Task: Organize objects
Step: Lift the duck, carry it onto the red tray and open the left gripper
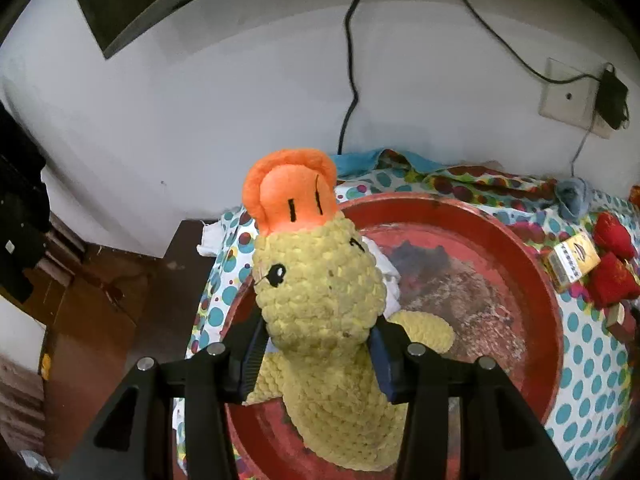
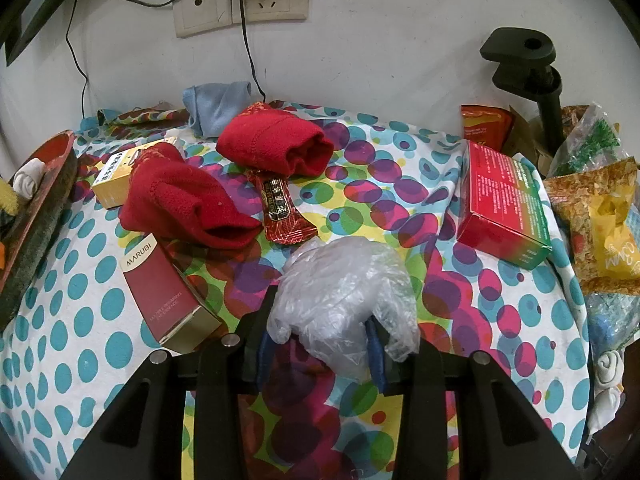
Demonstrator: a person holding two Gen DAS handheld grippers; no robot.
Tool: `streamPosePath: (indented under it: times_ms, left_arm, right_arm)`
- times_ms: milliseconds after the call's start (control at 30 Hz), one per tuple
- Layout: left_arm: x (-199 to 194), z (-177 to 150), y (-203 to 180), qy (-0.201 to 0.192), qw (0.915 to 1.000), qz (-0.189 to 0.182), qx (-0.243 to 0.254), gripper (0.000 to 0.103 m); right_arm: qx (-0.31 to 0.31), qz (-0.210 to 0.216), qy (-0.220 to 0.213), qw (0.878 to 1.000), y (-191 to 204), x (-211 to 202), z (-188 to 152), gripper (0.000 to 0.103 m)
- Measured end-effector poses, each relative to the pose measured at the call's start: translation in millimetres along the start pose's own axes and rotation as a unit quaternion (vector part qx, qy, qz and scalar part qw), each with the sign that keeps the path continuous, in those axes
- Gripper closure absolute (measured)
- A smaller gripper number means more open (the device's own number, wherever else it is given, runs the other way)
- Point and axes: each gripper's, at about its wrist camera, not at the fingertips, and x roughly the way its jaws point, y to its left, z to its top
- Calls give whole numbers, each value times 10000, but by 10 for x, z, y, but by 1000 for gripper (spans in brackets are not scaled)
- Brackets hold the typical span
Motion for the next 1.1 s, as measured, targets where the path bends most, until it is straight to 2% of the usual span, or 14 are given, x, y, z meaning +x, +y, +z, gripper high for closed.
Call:
streamPosePath:
  times_ms: [233,433,467,500,533,833,967,1100]
  left_arm:
    - [224,-27,82,36,9998,-25,-175,52]
    - [329,-70,269,107,9970,-346,-677,50]
    - [335,-82,283,89,9964,-403,-734,49]
    - [338,-88,304,71,9957,-452,-800,42]
    - [335,-96,322,68,9952,-455,-865,40]
    - [54,-136,442,-304,9905,-424,-1272,39]
    - [-191,-277,274,-478,9928,-398,-1028,39]
    - [-438,-567,-36,-654,9946,-476,-649,39]
  right_arm:
    - [-8,0,-1,10000,1,2,-3,67]
    - [-28,-24,-4,10000,-6,7,-11,67]
    - [-30,-28,-5,10000,-9,7,-13,67]
    - [-30,-26,-5,10000,0,8,-14,67]
    - [-34,-32,-6,10000,-4,6,-14,67]
    - [-74,-76,-11,9999,2,-5,-6,67]
    - [-99,-103,-17,9999,-10,9,-4,67]
    - [59,75,-6,10000,-56,29,-5,67]
